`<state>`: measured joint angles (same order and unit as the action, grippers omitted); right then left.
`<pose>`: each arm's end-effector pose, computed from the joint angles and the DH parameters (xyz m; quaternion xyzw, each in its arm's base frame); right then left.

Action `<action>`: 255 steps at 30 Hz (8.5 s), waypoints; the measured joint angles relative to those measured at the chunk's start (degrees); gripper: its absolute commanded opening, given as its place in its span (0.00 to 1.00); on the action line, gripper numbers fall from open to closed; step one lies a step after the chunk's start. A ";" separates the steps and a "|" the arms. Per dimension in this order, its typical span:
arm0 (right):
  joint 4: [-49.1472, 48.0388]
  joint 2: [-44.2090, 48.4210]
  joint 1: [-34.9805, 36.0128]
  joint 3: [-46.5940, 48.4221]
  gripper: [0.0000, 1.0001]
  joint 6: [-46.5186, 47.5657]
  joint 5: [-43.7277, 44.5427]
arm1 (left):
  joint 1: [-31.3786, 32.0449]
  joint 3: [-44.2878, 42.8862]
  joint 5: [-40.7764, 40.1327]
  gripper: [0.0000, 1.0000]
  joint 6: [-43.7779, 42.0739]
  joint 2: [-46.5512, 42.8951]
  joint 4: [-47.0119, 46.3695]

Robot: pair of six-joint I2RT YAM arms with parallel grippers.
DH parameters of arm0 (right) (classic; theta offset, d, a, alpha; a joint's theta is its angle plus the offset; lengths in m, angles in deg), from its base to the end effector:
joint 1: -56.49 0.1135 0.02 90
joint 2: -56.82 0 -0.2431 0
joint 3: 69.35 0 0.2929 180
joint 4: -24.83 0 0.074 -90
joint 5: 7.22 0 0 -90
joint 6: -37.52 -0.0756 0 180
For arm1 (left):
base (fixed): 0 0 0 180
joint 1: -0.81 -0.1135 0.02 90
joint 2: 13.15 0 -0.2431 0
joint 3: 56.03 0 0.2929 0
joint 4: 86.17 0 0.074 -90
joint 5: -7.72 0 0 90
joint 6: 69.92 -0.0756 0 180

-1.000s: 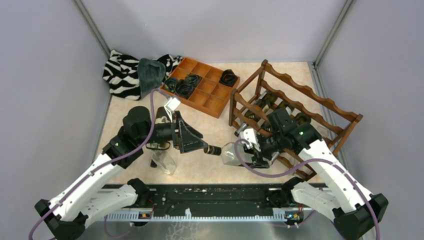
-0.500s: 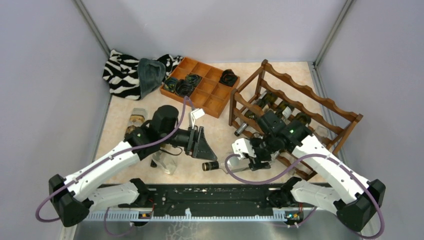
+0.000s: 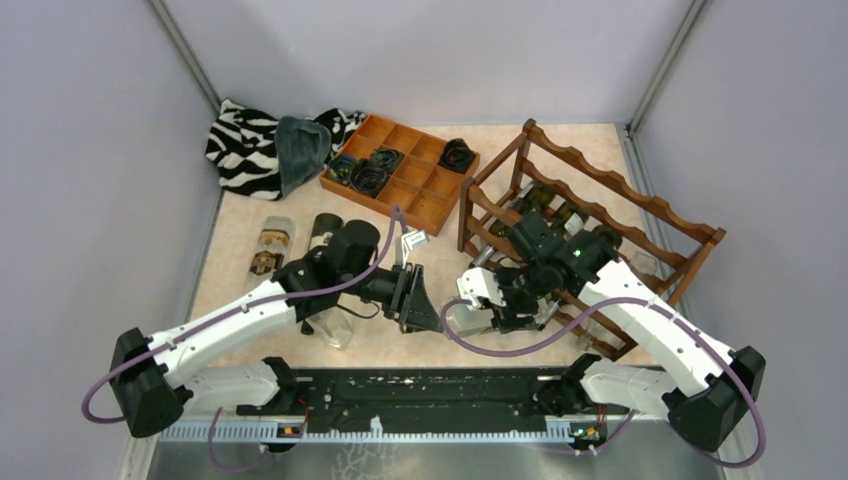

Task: Put the wine bottle on the wine rack
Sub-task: Pick up the wine bottle from the center of the board, then place the wine bottle in the wine rack.

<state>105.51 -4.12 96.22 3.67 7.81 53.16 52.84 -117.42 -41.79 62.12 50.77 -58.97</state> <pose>0.1602 0.1817 0.2572 -0.7583 0.5741 0.2151 0.2214 0.1581 -0.2824 0.2537 0.2437 0.7932 -0.5486 0.1020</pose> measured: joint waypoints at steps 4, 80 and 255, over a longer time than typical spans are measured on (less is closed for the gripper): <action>0.37 -0.50 0.31 0.00 0.00 -0.50 0.72 | 0.00 0.57 0.04 0.56 0.33 0.70 -0.48; 1.36 -0.22 -17.86 25.59 0.95 -14.01 -21.49 | 0.00 8.52 0.20 0.00 5.66 -2.36 -8.87; -8.09 -2.86 -19.41 27.43 0.99 -24.52 -4.72 | -13.66 11.10 5.81 0.00 19.67 -0.31 -18.73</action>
<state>97.43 -6.99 76.81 31.10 -16.71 48.44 39.18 -106.31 -35.98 81.79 50.47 -77.70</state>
